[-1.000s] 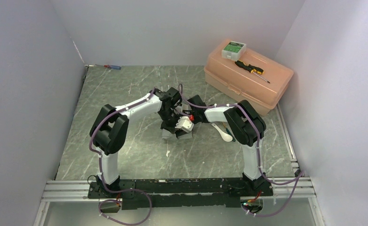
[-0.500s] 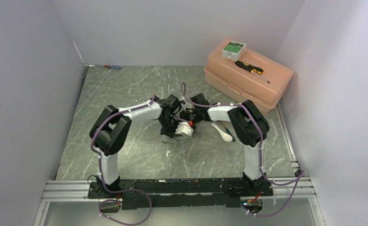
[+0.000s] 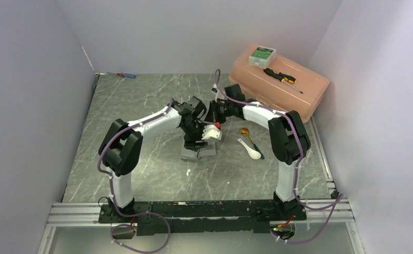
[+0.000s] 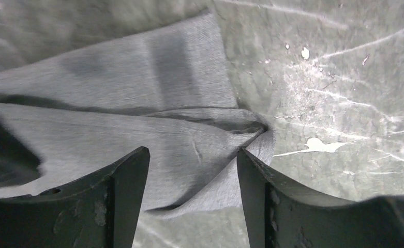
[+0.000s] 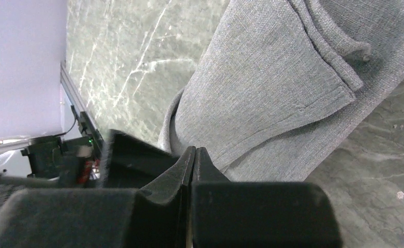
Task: Fold the napkin into a case and place the utensils inside
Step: Smooth out the 2/3-rectangle-folded napkin at the center of the board.
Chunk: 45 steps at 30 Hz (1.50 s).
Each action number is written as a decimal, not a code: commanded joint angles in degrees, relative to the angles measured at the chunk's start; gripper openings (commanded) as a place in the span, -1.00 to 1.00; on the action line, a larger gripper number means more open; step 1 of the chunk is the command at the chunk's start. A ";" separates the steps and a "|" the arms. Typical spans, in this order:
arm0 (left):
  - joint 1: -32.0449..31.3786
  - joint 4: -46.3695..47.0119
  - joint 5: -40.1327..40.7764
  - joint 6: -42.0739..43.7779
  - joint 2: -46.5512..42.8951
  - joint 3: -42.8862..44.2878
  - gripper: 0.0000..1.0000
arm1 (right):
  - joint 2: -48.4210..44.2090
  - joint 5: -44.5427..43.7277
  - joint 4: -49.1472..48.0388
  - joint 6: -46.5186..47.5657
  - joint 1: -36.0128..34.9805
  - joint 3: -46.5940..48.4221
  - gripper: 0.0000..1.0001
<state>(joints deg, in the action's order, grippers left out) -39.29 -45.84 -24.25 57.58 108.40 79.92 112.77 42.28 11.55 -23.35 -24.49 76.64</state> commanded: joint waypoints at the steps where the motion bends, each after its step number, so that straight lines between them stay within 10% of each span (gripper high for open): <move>1: 0.92 -6.89 -3.40 -4.57 -4.55 7.10 0.39 | 1.65 -2.76 1.76 2.28 -1.26 2.13 -0.99; 4: 1.98 -11.31 -4.59 -5.89 -6.25 9.91 0.91 | 2.42 -6.24 3.39 3.85 -1.56 3.28 -0.99; 24: 3.36 1.67 0.11 -11.29 -12.08 -11.80 0.91 | 15.19 -28.87 4.03 11.18 -0.86 27.78 -0.78; 45: -4.22 2.83 1.55 -9.23 3.49 0.95 0.91 | 17.34 -30.60 -0.31 13.81 1.10 22.49 -0.94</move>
<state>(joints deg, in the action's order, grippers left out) -43.42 -43.20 -23.97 48.14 109.43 79.75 135.31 11.86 13.47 -10.15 -24.05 104.29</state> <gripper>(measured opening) 0.955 0.049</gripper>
